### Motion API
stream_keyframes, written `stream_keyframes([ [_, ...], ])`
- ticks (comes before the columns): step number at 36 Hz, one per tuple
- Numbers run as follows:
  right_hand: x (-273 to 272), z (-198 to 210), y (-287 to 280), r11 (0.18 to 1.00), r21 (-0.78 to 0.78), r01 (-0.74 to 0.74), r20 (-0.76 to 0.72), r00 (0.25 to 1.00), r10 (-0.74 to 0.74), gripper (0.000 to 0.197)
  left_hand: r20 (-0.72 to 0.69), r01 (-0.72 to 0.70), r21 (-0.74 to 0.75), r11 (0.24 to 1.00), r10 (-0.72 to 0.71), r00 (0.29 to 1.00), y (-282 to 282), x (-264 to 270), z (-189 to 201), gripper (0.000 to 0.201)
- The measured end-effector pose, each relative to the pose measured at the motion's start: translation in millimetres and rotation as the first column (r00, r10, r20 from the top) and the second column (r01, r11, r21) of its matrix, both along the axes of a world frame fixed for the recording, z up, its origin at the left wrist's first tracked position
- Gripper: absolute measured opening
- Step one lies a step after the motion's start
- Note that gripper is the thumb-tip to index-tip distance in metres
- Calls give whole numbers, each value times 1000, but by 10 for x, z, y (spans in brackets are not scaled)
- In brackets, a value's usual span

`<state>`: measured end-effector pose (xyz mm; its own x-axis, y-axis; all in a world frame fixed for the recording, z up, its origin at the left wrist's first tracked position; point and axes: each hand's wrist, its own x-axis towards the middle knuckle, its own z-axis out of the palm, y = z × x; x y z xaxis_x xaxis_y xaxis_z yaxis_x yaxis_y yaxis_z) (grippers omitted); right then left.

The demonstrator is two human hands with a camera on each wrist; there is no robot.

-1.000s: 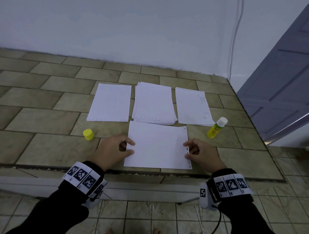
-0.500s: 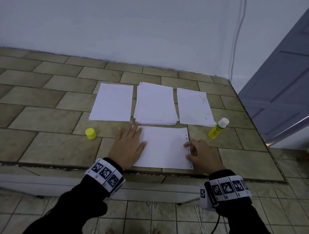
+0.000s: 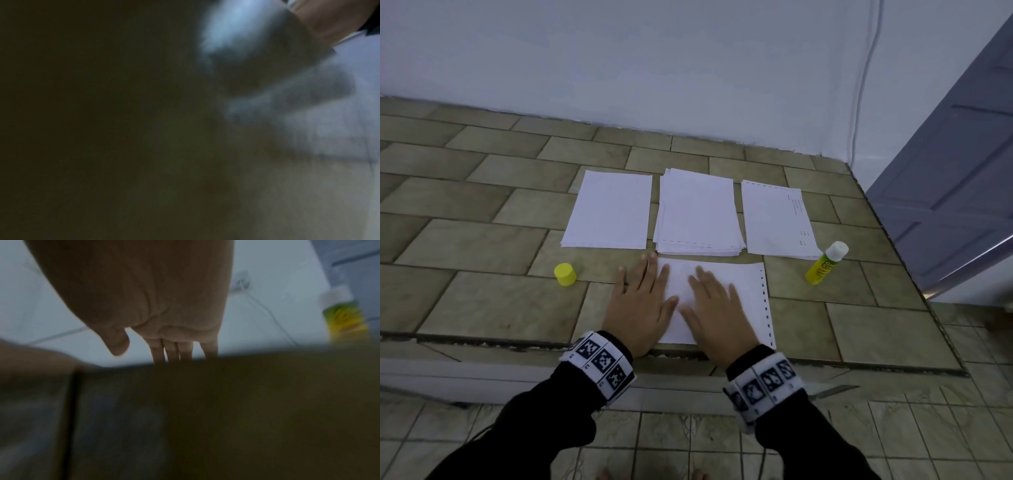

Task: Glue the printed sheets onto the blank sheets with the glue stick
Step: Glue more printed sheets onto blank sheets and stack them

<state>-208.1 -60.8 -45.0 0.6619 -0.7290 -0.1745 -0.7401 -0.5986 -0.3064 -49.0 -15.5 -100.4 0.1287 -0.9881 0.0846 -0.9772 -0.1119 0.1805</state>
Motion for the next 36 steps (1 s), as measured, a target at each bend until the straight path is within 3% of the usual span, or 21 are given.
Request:
stream_keyframes([
  [4, 172, -250, -68, 999, -48, -13, 38, 999, 15, 97, 21, 23, -34, 999, -22, 1000, -14, -31, 18, 64],
  [10, -68, -371, -279, 987, -156, 40, -67, 996, -51, 107, 42, -2, -14, 1000, 2, 999, -19, -18, 25, 69],
  [16, -676, -322, -538, 951, -197, 236, -140, 954, -266, 87, 40, -20, -1, 1000, 21, 999, -15, -1, 12, 73],
  [22, -579, -294, -470, 912, -298, 282, -116, 938, -328, 76, 8, -28, -36, 999, 29, 1000, -11, 4, 3, 77],
  [29, -30, -244, -160, 987, -152, 51, -19, 998, -54, 86, -11, -39, -46, 998, 39, 999, -10, 9, 7, 77],
  [32, 69, -344, -180, 992, -121, 27, 29, 999, -24, 88, -16, -30, -59, 998, 29, 999, -10, -6, 3, 75],
  [36, -18, -386, -265, 985, -168, 41, -36, 998, -48, 85, 16, -25, -69, 997, 26, 1000, -17, -3, -1, 72],
])
